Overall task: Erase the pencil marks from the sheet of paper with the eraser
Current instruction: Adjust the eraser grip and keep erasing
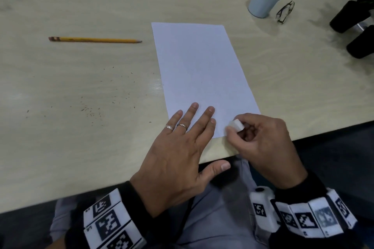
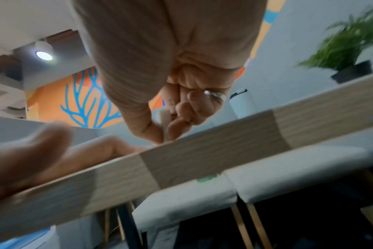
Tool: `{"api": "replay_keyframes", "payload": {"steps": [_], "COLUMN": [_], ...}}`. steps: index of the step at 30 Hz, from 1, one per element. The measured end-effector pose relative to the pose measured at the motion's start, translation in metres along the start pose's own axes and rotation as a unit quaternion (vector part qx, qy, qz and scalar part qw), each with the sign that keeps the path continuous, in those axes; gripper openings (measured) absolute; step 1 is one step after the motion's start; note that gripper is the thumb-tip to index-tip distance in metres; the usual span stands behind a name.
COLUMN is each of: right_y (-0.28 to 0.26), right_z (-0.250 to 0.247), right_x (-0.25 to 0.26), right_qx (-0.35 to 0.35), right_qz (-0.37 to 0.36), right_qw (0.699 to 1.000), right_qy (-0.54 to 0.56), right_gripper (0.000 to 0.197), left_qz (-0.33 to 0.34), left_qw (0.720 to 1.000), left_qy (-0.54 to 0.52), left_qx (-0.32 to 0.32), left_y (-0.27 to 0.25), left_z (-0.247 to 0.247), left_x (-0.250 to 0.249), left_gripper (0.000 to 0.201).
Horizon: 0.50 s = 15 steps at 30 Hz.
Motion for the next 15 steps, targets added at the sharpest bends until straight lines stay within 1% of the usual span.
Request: {"api": "replay_keyframes", "payload": {"steps": [1, 3, 5, 7, 9, 10, 11, 13, 15], "right_y": [0.000, 0.000, -0.001, 0.001, 0.000, 0.000, 0.002, 0.004, 0.004], "right_z": [-0.005, -0.026, -0.039, -0.027, -0.003, 0.001, -0.001, -0.020, -0.031], "right_x": [-0.009, -0.029, -0.031, -0.013, 0.004, 0.001, -0.007, -0.025, -0.024], "right_qx": [-0.006, -0.046, -0.073, -0.058, -0.011, 0.002, 0.001, -0.032, -0.056], "right_qz": [0.013, 0.043, 0.049, 0.023, -0.006, -0.003, 0.012, 0.039, 0.034], "right_qw": [1.000, 0.998, 0.995, 0.998, 1.000, 1.000, 1.000, 0.999, 0.997], "right_qy": [0.000, -0.021, -0.040, -0.024, -0.010, 0.000, 0.013, 0.005, -0.030], "right_gripper": [0.023, 0.022, 0.021, 0.023, 0.027, 0.028, 0.027, 0.026, 0.027], "left_qz": [0.000, -0.003, -0.005, -0.003, -0.005, -0.005, -0.005, -0.005, -0.006], "left_qw": [1.000, 1.000, 1.000, 1.000, 1.000, 1.000, 1.000, 1.000, 1.000], "left_qy": [0.002, 0.003, 0.004, 0.003, 0.003, 0.003, 0.003, 0.005, 0.006], "left_qx": [0.000, -0.001, -0.003, -0.002, 0.001, 0.000, -0.001, -0.001, 0.001], "left_y": [0.000, 0.000, 0.000, 0.001, 0.001, 0.001, 0.001, 0.001, 0.001], "left_z": [-0.001, -0.001, -0.001, -0.001, 0.000, 0.000, -0.001, -0.001, -0.001], "left_x": [0.000, 0.000, 0.000, 0.000, 0.000, 0.000, 0.000, 0.000, 0.000], "left_gripper": [0.092, 0.093, 0.094, 0.095, 0.095, 0.095, 0.095, 0.095, 0.095]}}
Point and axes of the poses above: each hand's wrist, its own y-axis towards the middle knuckle, its own z-axis out of the palm, x = y × z, the point moved 9 cm from there along y, towards the middle knuckle, and after that the axes turned 6 degrees about y, right-handed, at the moved point
